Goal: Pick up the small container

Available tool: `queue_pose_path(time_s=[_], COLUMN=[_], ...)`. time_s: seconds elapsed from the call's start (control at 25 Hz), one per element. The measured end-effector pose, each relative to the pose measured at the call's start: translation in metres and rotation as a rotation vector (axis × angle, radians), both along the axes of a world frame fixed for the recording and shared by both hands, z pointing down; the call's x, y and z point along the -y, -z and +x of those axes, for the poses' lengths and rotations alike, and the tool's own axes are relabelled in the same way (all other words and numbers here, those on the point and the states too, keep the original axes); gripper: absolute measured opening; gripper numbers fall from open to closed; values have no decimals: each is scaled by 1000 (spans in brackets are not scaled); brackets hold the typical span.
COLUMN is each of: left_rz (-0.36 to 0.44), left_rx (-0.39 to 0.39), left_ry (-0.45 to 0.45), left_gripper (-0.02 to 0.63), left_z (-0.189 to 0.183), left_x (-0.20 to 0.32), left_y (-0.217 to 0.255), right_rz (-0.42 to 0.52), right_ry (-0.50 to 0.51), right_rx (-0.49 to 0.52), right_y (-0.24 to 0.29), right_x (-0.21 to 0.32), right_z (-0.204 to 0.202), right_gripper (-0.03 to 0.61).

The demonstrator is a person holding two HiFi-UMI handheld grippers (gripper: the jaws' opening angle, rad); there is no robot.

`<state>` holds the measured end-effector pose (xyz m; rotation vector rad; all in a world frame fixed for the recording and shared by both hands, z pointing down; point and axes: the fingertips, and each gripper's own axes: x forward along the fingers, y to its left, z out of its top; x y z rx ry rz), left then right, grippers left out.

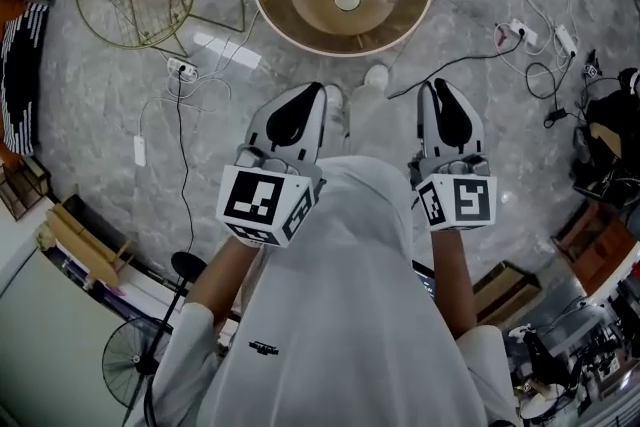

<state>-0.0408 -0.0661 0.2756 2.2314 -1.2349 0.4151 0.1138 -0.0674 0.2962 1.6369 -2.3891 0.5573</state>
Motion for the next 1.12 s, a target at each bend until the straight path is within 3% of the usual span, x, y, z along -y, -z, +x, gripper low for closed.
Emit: queue_pose_path(time_s=[0.6, 1.12], left_rz=[-111, -178], left_rx=[91, 126], left_ry=[22, 101], left_gripper=[18, 18], left_z=[32, 33], left_x=[34, 58], left_y=[-101, -204], right_rz=[-126, -148], right_ry=[132, 206], right_rx=[-7, -32], right_y=[-140, -248], right_x=[61, 101], right_z=[17, 14], right_gripper=[167, 239])
